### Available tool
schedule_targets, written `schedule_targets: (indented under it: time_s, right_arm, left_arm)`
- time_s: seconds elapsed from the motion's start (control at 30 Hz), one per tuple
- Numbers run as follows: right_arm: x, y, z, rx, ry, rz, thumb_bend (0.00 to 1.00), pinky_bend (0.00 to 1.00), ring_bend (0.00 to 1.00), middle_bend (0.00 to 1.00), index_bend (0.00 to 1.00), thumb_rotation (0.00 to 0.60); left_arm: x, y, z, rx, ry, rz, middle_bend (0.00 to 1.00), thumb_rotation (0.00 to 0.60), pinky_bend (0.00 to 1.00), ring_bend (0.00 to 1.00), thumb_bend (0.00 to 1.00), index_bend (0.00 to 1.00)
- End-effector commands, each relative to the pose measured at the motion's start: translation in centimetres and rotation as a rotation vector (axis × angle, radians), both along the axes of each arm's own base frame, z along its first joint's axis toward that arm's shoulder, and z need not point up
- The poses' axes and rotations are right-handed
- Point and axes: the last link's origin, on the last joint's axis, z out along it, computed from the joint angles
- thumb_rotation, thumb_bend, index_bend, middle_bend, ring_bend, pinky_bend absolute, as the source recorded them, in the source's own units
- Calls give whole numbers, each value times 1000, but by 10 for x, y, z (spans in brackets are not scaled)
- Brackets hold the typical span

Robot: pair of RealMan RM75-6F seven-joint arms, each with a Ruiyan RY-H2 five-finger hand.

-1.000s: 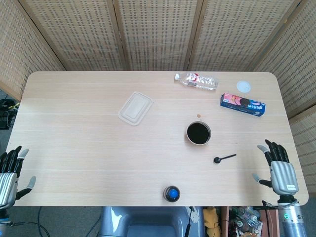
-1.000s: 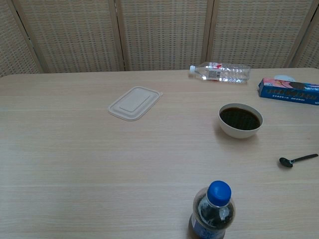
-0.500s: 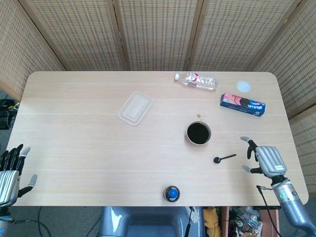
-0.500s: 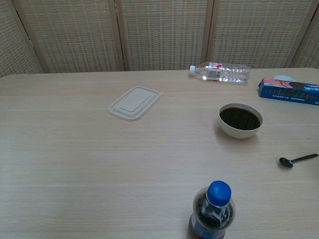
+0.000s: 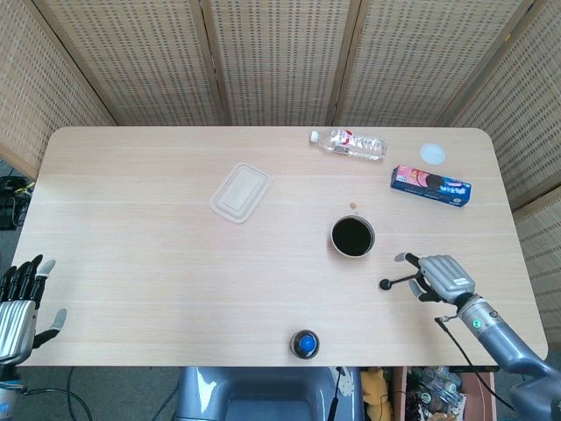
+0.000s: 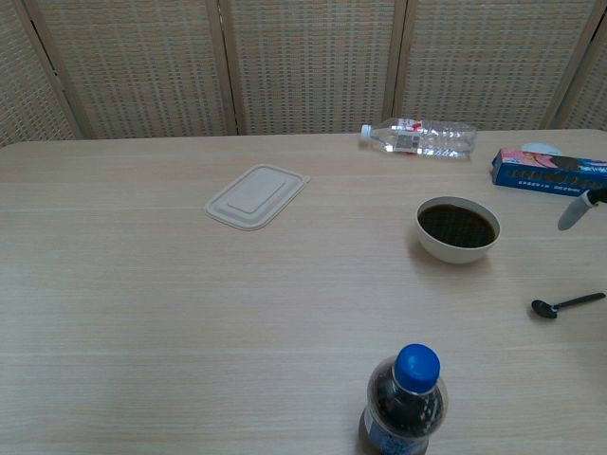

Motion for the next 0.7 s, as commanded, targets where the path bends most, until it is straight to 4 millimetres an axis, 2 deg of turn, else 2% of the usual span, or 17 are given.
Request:
schedule_targets:
  time_s: [0.03,0.33,0.7]
  right_arm:
    - [3,-9,-10,71,23,-7,751,966,982,967,266,600]
    - [2,-13,-42,217,93,-26,772,974,991,973,267,600]
    - [-2,-13,-54,255,120,-42,781,976,995,975,267,600]
  left_arm:
    - [0,0,0,-1,1,0,0,600,0,0,368,17]
    - [-2,1,-1,-5,4,9,0,600,0,0,368,18]
    - [-3,1,-1,-6,2,9,0,600,0,0,367,18]
